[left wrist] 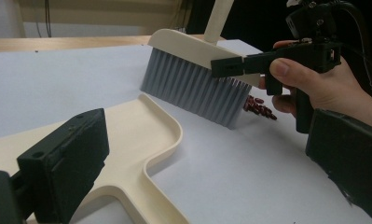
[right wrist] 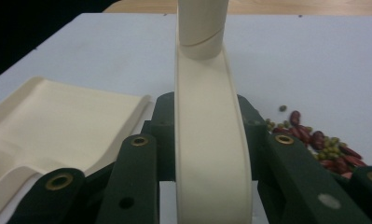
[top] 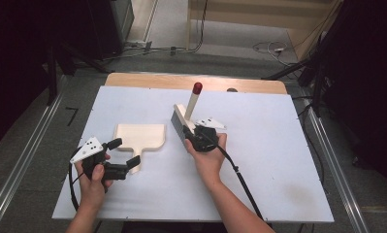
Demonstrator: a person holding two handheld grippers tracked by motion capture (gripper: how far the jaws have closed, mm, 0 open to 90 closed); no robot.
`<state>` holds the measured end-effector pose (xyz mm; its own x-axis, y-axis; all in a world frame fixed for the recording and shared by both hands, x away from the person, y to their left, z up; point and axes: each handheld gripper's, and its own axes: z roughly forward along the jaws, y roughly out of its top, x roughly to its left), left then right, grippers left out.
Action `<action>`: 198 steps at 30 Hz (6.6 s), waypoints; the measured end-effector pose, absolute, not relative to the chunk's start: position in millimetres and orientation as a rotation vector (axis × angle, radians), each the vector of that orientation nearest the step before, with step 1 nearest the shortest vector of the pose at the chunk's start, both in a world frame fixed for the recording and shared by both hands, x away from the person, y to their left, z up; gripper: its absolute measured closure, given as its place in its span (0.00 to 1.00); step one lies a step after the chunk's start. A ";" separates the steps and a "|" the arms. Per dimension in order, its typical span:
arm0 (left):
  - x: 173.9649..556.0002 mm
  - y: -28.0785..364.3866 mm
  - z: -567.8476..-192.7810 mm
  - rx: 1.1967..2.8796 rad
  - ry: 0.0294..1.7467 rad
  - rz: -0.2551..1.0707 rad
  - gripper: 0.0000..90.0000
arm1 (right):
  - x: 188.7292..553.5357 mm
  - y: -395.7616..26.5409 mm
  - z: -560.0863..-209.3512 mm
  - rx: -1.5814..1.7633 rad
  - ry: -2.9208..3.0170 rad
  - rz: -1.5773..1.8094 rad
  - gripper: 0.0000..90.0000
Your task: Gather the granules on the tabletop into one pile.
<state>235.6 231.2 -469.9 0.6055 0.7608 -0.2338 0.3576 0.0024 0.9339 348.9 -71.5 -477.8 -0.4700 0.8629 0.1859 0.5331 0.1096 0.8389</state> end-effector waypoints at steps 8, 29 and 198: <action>235.9 228.3 -469.9 1.605 0.953 0.403 0.00 | 347.3 -99.1 -480.8 1.418 1.963 1.237 0.73; 236.5 225.5 -470.7 1.618 0.952 0.403 0.00 | 341.9 -153.1 -478.7 1.469 1.877 1.186 0.73; 240.7 220.4 -474.5 1.650 0.957 0.396 0.00 | 371.8 -193.3 -445.6 0.767 2.234 1.447 0.73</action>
<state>240.7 220.4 -474.5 0.6132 0.7583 -0.2213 0.3805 -0.0381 0.9240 371.8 -193.3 -445.6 -0.7834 0.6214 -0.0135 0.2418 0.3246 0.9144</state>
